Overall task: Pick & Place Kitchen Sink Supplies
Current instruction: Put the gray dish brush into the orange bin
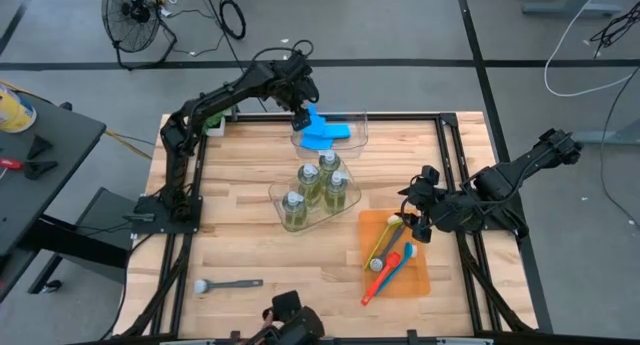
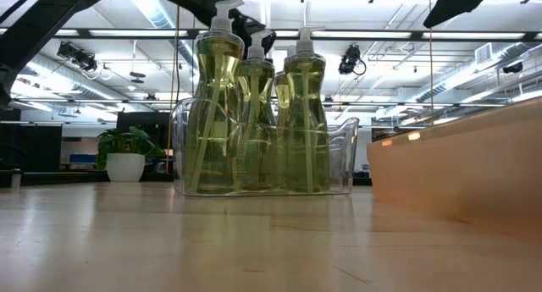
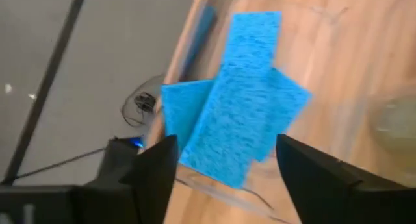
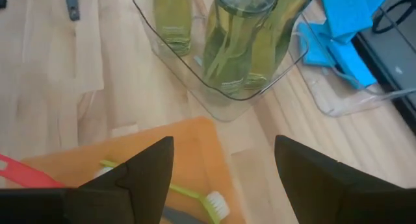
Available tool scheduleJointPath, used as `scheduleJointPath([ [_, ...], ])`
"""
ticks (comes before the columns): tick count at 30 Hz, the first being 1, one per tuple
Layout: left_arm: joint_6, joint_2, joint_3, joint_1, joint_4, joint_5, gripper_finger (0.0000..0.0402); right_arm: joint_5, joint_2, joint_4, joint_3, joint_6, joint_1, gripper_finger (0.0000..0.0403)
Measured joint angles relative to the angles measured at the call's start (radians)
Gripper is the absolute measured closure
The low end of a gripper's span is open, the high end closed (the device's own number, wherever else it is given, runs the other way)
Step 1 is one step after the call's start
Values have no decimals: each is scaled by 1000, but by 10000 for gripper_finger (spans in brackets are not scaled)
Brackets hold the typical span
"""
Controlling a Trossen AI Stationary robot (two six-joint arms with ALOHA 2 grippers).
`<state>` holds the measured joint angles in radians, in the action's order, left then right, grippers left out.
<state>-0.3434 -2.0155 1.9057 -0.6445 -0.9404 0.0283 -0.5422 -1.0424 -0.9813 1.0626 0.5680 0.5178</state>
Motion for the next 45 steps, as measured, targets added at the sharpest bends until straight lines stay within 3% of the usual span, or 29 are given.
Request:
scheduleJointPath([
  [4, 26, 0, 109, 35, -126, 1, 110, 0, 0, 0, 0, -58, 0, 136],
  [16, 194, 7, 410, 163, -509, -2, 107, 6, 0, -8, 0, -182, -26, 136],
  [24, 339, 127, 416, 291, -604, -76, 107, 12, 0, -6, 0, -215, -33, 136],
  [32, 492, 248, 415, 548, -609, -226, 106, 20, 0, 5, 0, -242, -33, 136],
  [41, 644, 249, 409, 830, -631, -263, 106, 90, 0, 72, 0, -274, -33, 136],
  [45, 692, 252, 330, 923, -630, -301, 106, 89, 0, 79, 0, -273, -33, 136],
])
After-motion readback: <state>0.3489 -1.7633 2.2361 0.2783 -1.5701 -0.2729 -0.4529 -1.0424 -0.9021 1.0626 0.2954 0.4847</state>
